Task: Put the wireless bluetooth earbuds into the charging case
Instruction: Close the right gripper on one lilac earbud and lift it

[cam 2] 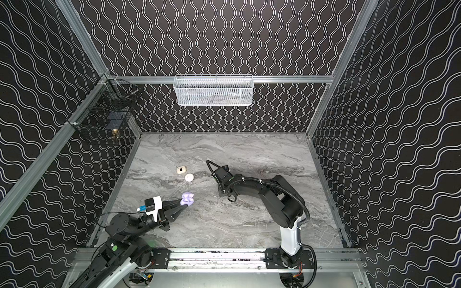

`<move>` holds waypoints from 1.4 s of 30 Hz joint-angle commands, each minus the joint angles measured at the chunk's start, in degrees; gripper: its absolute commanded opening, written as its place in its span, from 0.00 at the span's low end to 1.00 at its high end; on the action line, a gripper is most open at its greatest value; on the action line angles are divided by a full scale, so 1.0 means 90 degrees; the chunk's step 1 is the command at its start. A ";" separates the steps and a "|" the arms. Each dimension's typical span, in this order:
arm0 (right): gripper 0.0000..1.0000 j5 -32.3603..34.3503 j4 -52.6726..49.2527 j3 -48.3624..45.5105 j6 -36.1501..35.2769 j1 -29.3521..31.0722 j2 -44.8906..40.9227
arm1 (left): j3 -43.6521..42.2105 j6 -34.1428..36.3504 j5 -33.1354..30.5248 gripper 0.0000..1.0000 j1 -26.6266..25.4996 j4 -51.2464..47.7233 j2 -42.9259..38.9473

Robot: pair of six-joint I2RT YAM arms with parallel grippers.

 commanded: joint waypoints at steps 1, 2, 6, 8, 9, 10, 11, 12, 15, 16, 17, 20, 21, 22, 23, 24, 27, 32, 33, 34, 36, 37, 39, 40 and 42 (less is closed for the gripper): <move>0.27 -0.0107 -0.0339 -0.0081 0.0105 0.0030 0.0041 | 0.0069 -0.0001 0.0033 0.00 0.0006 0.0111 0.0010; 0.25 -0.0109 -0.0334 -0.0077 0.0112 0.0027 0.0056 | 0.0083 0.0000 0.0043 0.00 0.0013 0.0095 -0.0002; 0.20 -0.0065 -0.0322 -0.0057 0.0155 0.0045 0.0072 | 0.0062 0.0019 0.0004 0.00 0.0008 0.0117 -0.0037; 0.18 -0.0019 -0.0264 -0.0092 0.0218 0.0055 0.0012 | 0.0074 0.0035 0.0004 0.00 0.0004 0.0134 -0.0035; 0.17 -0.0008 -0.0247 -0.0122 0.0252 0.0055 -0.0041 | 0.0078 0.0046 -0.0012 0.00 0.0010 0.0150 -0.0044; 0.16 -0.0004 -0.0227 -0.0130 0.0274 0.0054 -0.0057 | 0.0069 0.0058 -0.0035 0.00 0.0009 0.0171 -0.0055; 0.15 0.0025 -0.0198 -0.0168 0.0316 0.0073 -0.0203 | 0.0051 0.0059 -0.0073 0.00 0.0007 0.0248 -0.0055; 0.14 0.0067 -0.0182 -0.0203 0.0354 0.0065 -0.0338 | 0.0029 0.0040 -0.0147 0.00 0.0006 0.0338 -0.0052; 0.12 0.0159 -0.0089 -0.0329 0.0475 0.0074 -0.0708 | -0.0048 0.0191 0.0000 0.00 0.0009 0.0795 0.0085; 0.12 0.0171 -0.0076 -0.0350 0.0497 0.0074 -0.0840 | -0.0104 0.0191 0.0088 0.00 0.0005 0.1039 0.0149; 0.12 0.0220 -0.0080 -0.0348 0.0522 0.0082 -0.1022 | -0.0160 0.0191 0.0206 0.00 0.0006 0.1346 0.0233; 0.11 0.0507 -0.0143 -0.0398 0.0634 0.0180 -0.1679 | -0.0154 0.0187 0.0276 0.00 0.0007 0.1732 0.0489; 0.11 0.0610 -0.0153 -0.0421 0.0664 0.0231 -0.1896 | -0.0082 0.0197 0.0215 0.00 0.0005 0.1673 0.0571; 0.11 0.0673 -0.0145 -0.0432 0.0683 0.0282 -0.2084 | -0.0025 0.0206 0.0121 0.00 0.0004 0.1614 0.0628; 0.11 0.0725 -0.0119 -0.0426 0.0678 0.0343 -0.2314 | 0.0026 0.0229 0.0011 0.00 0.0004 0.1547 0.0681; 0.11 0.0769 -0.0088 -0.0426 0.0672 0.0399 -0.2498 | 0.0070 0.0236 -0.0108 0.00 0.0010 0.1504 0.0716; 0.11 0.0907 -0.0101 -0.0281 0.0645 0.0563 -0.2910 | 0.0099 0.0261 -0.0386 0.00 0.0006 0.1523 0.0655; 0.10 0.1182 0.0073 0.0110 0.0509 0.0970 -0.3450 | -0.0080 0.0366 -0.0898 0.00 0.0006 0.1600 0.0259; 0.10 0.1260 0.0054 0.0194 0.0514 0.1042 -0.3522 | -0.0132 0.0398 -0.0906 0.00 0.0004 0.1659 0.0209; 0.10 0.1371 0.0073 0.0274 0.0512 0.1171 -0.3648 | -0.0177 0.0445 -0.0881 0.00 0.0008 0.1728 0.0154; 0.10 0.1480 0.0245 0.0345 0.0463 0.1384 -0.3860 | -0.0294 0.0505 -0.0826 0.00 0.0009 0.1878 0.0094; 0.10 0.1495 0.0334 0.0385 0.0450 0.1500 -0.3954 | -0.0360 0.0540 -0.0795 0.00 0.0009 0.2042 0.0101; 0.10 0.1552 0.0530 0.0435 0.0425 0.1724 -0.4101 | -0.0547 0.0540 -0.0682 0.00 0.0011 0.2514 0.0164; 0.10 0.1626 0.0684 0.0436 0.0396 0.1856 -0.4161 | -0.0611 0.0543 -0.0602 0.00 0.0004 0.2769 0.0203; 0.10 0.1712 0.0984 0.0431 0.0339 0.2090 -0.4235 | -0.0667 0.0562 -0.0486 0.00 0.0010 0.3065 0.0314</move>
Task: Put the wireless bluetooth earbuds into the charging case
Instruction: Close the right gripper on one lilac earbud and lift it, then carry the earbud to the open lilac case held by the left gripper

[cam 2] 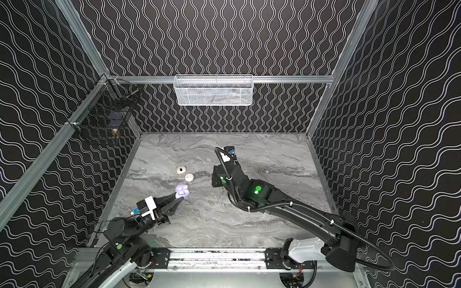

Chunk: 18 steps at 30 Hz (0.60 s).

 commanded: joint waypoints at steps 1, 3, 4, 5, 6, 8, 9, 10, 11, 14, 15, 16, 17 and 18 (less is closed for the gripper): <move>0.10 0.0199 0.0710 0.0059 -0.0126 0.0282 -0.0110 | -0.0041 0.0163 0.0194 0.00 0.0011 0.1010 0.0149; 0.10 0.0112 0.0860 0.0112 -0.0156 0.0417 -0.0129 | -0.0022 0.0229 0.0148 0.00 0.0009 0.1104 0.0266; 0.10 0.0111 0.0956 0.0113 -0.0164 0.0514 -0.0156 | -0.0052 0.0268 0.0180 0.00 0.0005 0.1237 0.0324; 0.10 0.0111 0.1088 0.0073 -0.0164 0.0622 -0.0197 | -0.0099 0.0288 0.0234 0.00 0.0008 0.1428 0.0386; 0.10 0.0079 0.1233 0.0016 -0.0182 0.0714 -0.0243 | -0.0143 0.0291 0.0284 0.00 0.0006 0.1616 0.0428; 0.10 -0.0004 0.1485 -0.0072 -0.0250 0.0902 -0.0288 | -0.0223 0.0342 0.0408 0.00 0.0005 0.1889 0.0487; 0.10 -0.0016 0.1508 -0.0065 -0.0255 0.0956 -0.0298 | -0.0251 0.0362 0.0444 0.00 0.0008 0.2001 0.0513; 0.10 0.0001 0.1535 -0.0070 -0.0278 0.1046 -0.0300 | -0.0287 0.0387 0.0506 0.00 0.0004 0.2151 0.0553; 0.10 0.0040 0.1568 -0.0103 -0.0289 0.1149 -0.0318 | -0.0320 0.0414 0.0581 0.00 0.0010 0.2303 0.0598; 0.10 0.0113 0.2024 -0.0447 -0.0361 0.1425 -0.0417 | -0.0343 0.0490 0.0658 0.00 0.0006 0.2376 0.0635; 0.10 0.0133 0.2203 -0.0584 -0.0391 0.1498 -0.0451 | -0.0343 0.0492 0.0650 0.00 0.0007 0.2372 0.0631; 0.09 0.0171 0.2389 -0.0707 -0.0429 0.1549 -0.0469 | -0.0346 0.0514 0.0673 0.00 0.0005 0.2372 0.0619; 0.09 0.0239 0.2460 -0.0830 -0.0397 0.1587 -0.0499 | -0.0352 0.0523 0.0701 0.00 0.0013 0.2404 0.0607; 0.07 0.0316 0.2540 -0.0918 -0.0370 0.1615 -0.0531 | -0.0353 0.0517 0.0727 0.00 0.0006 0.2452 0.0600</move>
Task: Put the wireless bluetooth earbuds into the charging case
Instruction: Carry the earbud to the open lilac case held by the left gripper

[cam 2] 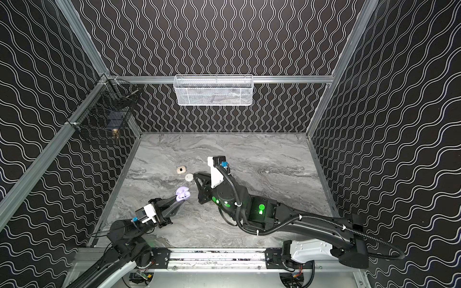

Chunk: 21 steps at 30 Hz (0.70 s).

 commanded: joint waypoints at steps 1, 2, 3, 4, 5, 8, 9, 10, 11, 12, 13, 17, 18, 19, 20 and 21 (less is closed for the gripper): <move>0.06 0.0263 0.0850 -0.0308 -0.0001 0.0096 -0.0143 | -0.0018 0.0090 0.0202 0.00 0.0011 0.0448 -0.0021; 0.06 0.0248 0.1044 -0.0474 -0.0020 0.0140 -0.0222 | -0.0013 0.0095 0.0240 0.00 0.0006 0.0426 -0.0033; 0.06 0.0248 0.1238 -0.0564 -0.0029 0.0209 -0.0297 | -0.0008 0.0109 0.0233 0.00 0.0012 0.0394 -0.0055; 0.06 0.0271 0.1508 -0.0856 -0.0114 0.0272 -0.0369 | -0.0022 0.0119 0.0188 0.00 0.0004 0.0343 -0.0072; 0.07 0.0325 0.1688 -0.0982 -0.0183 0.0335 -0.0419 | -0.0049 0.0125 0.0122 0.00 0.0007 0.0340 -0.0075; 0.08 0.0461 0.1754 -0.1012 -0.0246 0.0412 -0.0412 | -0.0129 0.0105 0.0053 0.00 0.0004 0.0510 -0.0059; 0.07 0.0458 0.1771 -0.0997 -0.0248 0.0425 -0.0390 | -0.0129 0.0117 0.0044 0.00 0.0012 0.0503 -0.0075; 0.07 0.0404 0.1876 -0.1002 -0.0297 0.0448 -0.0350 | -0.0140 0.0101 0.0027 0.00 0.0005 0.0496 -0.0086; 0.07 0.0344 0.1988 -0.1002 -0.0356 0.0476 -0.0310 | -0.0149 0.0082 0.0004 0.00 0.0010 0.0532 -0.0087; 0.07 0.0331 0.2064 -0.0992 -0.0396 0.0511 -0.0275 | -0.0155 0.0067 -0.0006 0.00 0.0005 0.0582 -0.0075; 0.07 0.0370 0.2166 -0.0980 -0.0458 0.0574 -0.0227 | -0.0160 0.0041 0.0001 0.00 0.0005 0.0682 -0.0060; 0.07 0.0516 0.2456 -0.0940 -0.0589 0.0662 -0.0051 | -0.0108 0.0024 0.0019 0.00 0.0007 0.0661 -0.0057; 0.07 0.0540 0.2497 -0.0912 -0.0591 0.0667 -0.0001 | -0.0102 0.0019 0.0017 0.00 0.0004 0.0678 -0.0051; 0.07 0.0564 0.2563 -0.0900 -0.0609 0.0672 0.0043 | -0.0112 -0.0001 0.0009 0.00 0.0007 0.0717 -0.0032; 0.07 0.0600 0.2605 -0.0899 -0.0615 0.0686 0.0088 | -0.0119 -0.0015 0.0011 0.00 0.0005 0.0764 -0.0023; 0.08 0.0638 0.2676 -0.0907 -0.0596 0.0684 0.0121 | -0.0120 -0.0036 0.0023 0.00 0.0011 0.0789 -0.0019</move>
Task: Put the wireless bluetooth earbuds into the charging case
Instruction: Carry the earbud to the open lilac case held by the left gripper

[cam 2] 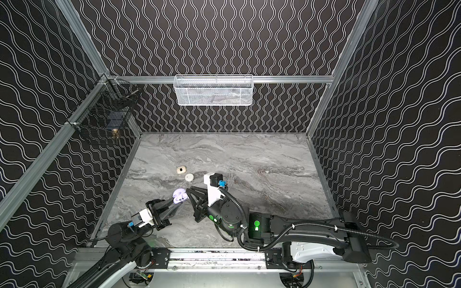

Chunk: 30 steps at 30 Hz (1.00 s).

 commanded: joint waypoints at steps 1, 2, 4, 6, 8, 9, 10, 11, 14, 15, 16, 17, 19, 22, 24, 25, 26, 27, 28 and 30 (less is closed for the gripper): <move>0.08 0.0153 0.0601 0.0040 -0.0073 0.0021 0.0109 | 0.0042 -0.0052 -0.0025 0.00 0.0007 0.0281 0.0016; 0.08 0.0153 0.0681 0.0024 -0.0089 0.0022 0.0135 | 0.0042 -0.0049 -0.0034 0.00 0.0009 0.0274 0.0012; 0.08 0.0165 0.0797 0.0037 -0.0120 0.0023 0.0218 | 0.0024 -0.0064 -0.0063 0.00 0.0008 0.0288 0.0001; 0.08 0.0189 0.0812 0.0084 -0.0113 0.0022 0.0297 | 0.0003 -0.0098 -0.0074 0.00 0.0007 0.0370 0.0001; 0.08 0.0165 0.0959 0.0058 -0.0127 0.0031 0.0355 | 0.0020 -0.0085 -0.0074 0.00 0.0005 0.0297 -0.0019; 0.09 0.0137 0.1034 0.0048 -0.0159 0.0031 0.0398 | 0.0037 -0.0072 -0.0079 0.00 0.0006 0.0229 -0.0048; 0.09 0.0125 0.1076 0.0062 -0.0180 0.0031 0.0447 | 0.0047 -0.0060 -0.0116 0.00 0.0012 0.0184 -0.0056; 0.09 0.0129 0.1060 0.0093 -0.0190 0.0031 0.0484 | 0.0047 -0.0054 -0.0134 0.00 0.0009 0.0175 -0.0058; 0.09 0.0188 0.1166 0.0109 -0.0231 0.0031 0.0594 | 0.0061 -0.0055 -0.0143 0.00 0.0005 0.0181 -0.0048; 0.09 0.0183 0.1223 0.0097 -0.0255 0.0031 0.0627 | 0.0072 -0.0045 -0.0149 0.00 0.0010 0.0138 -0.0049; 0.09 0.0182 0.1262 0.0096 -0.0268 0.0035 0.0655 | 0.0081 -0.0030 -0.0168 0.00 0.0011 0.0104 -0.0049; 0.09 0.0182 0.1264 0.0106 -0.0269 0.0040 0.0670 | 0.0074 -0.0028 -0.0198 0.00 0.0005 0.0107 -0.0048; 0.09 0.0199 0.1279 0.0116 -0.0268 0.0040 0.0725 | 0.0044 -0.0053 -0.0221 0.00 0.0005 0.0233 -0.0011; 0.09 0.0238 0.1375 0.0099 -0.0287 0.0039 0.0801 | 0.0033 -0.0087 -0.0229 0.00 0.0009 0.0288 0.0011; 0.09 0.0273 0.1355 0.0125 -0.0313 0.0040 0.0868 | 0.0042 -0.0098 -0.0269 0.00 0.0012 0.0305 0.0012; 0.09 0.0301 0.1349 0.0126 -0.0308 0.0040 0.0883 | 0.0042 -0.0109 -0.0278 0.00 0.0009 0.0328 0.0026; 0.09 0.0319 0.1384 0.0099 -0.0298 0.0040 0.0893 | 0.0052 -0.0117 -0.0293 0.00 0.0006 0.0324 0.0018; 0.09 0.0329 0.1429 0.0056 -0.0288 0.0040 0.0894 | 0.0066 -0.0118 -0.0313 0.00 0.0004 0.0282 0.0010; 0.09 0.0320 0.1466 0.0025 -0.0279 0.0058 0.0894 | 0.0089 -0.0104 -0.0342 0.00 0.0011 0.0229 -0.0009; 0.09 0.0289 0.1475 0.0003 -0.0278 0.0053 0.0899 | 0.0118 -0.0103 -0.0403 0.00 0.0009 0.0139 -0.0056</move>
